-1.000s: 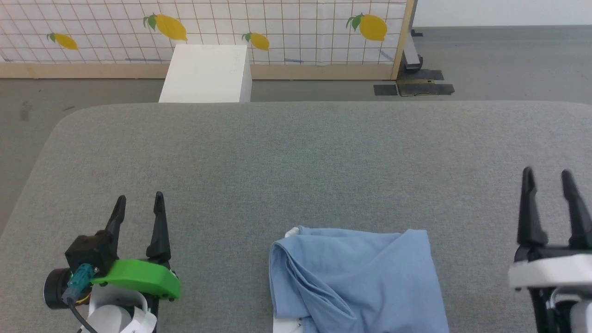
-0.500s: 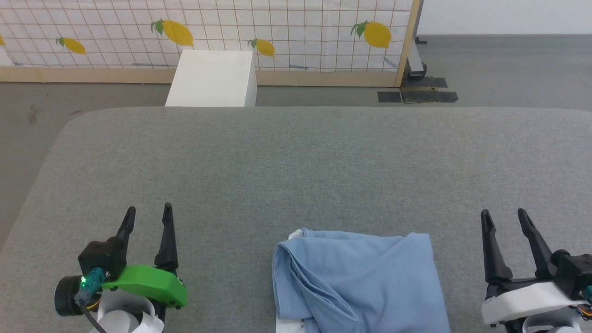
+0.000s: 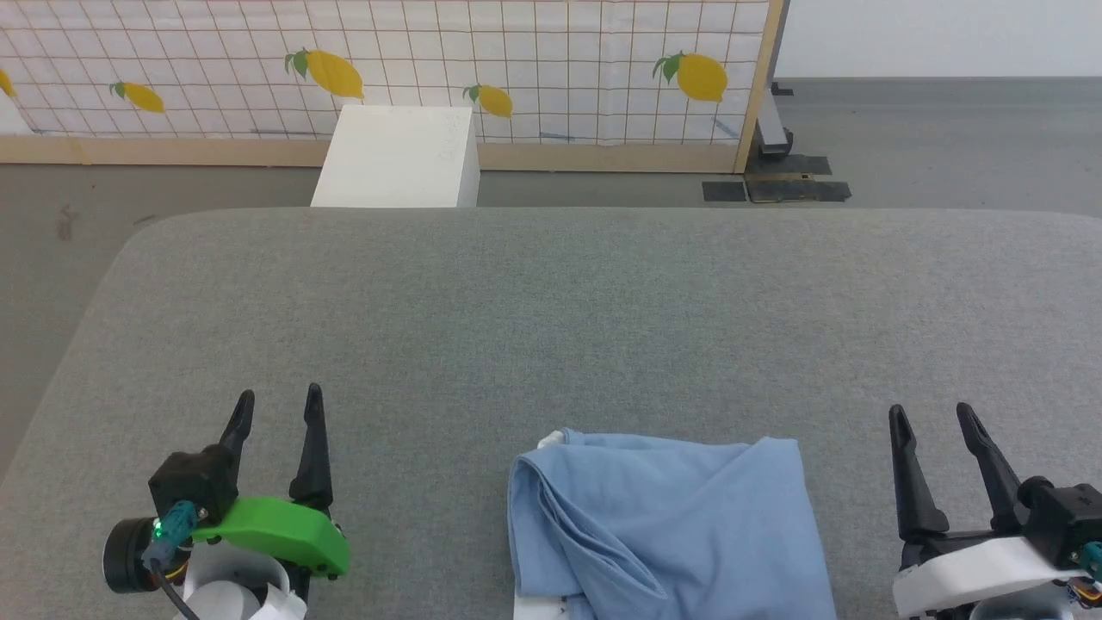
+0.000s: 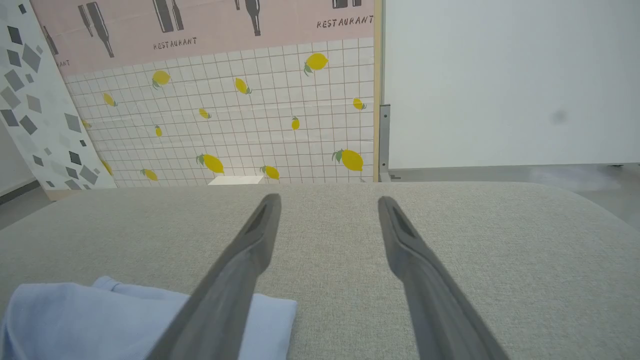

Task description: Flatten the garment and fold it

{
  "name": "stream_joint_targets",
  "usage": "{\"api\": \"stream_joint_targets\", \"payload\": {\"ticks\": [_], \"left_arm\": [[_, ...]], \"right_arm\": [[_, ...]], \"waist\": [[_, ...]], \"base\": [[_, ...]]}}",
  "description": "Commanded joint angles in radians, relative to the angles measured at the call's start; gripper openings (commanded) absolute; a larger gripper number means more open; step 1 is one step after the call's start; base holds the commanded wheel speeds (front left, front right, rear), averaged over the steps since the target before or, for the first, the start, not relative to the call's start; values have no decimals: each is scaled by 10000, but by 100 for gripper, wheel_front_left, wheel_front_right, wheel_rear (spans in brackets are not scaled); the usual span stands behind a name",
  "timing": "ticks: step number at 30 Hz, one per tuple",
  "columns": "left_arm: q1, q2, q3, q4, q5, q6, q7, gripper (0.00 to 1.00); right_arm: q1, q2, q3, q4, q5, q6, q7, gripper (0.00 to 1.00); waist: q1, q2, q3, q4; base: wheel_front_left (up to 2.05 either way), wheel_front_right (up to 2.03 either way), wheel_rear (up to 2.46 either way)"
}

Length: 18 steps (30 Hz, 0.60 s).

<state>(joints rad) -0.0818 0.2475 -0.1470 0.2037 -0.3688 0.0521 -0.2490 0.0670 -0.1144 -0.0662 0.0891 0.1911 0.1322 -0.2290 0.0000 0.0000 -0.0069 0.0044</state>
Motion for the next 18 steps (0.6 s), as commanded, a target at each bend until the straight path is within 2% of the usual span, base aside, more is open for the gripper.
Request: {"api": "stream_joint_targets", "payload": {"ticks": [1, 18], "left_arm": [[148, -1, -20, 22, -87, -40, -15, 100], [180, 85, -73, -20, -226, 1, -20, 100]], "right_arm": [[122, 45, -24, 19, -61, -15, -12, 100], [-4, 133, -95, 140, -100, -15, 32, 100]], "waist": [[0, 0, 0, -2], [0, 0, 135, -10]], "base": [[0, 0, 0], [0, 0, 0]]}}
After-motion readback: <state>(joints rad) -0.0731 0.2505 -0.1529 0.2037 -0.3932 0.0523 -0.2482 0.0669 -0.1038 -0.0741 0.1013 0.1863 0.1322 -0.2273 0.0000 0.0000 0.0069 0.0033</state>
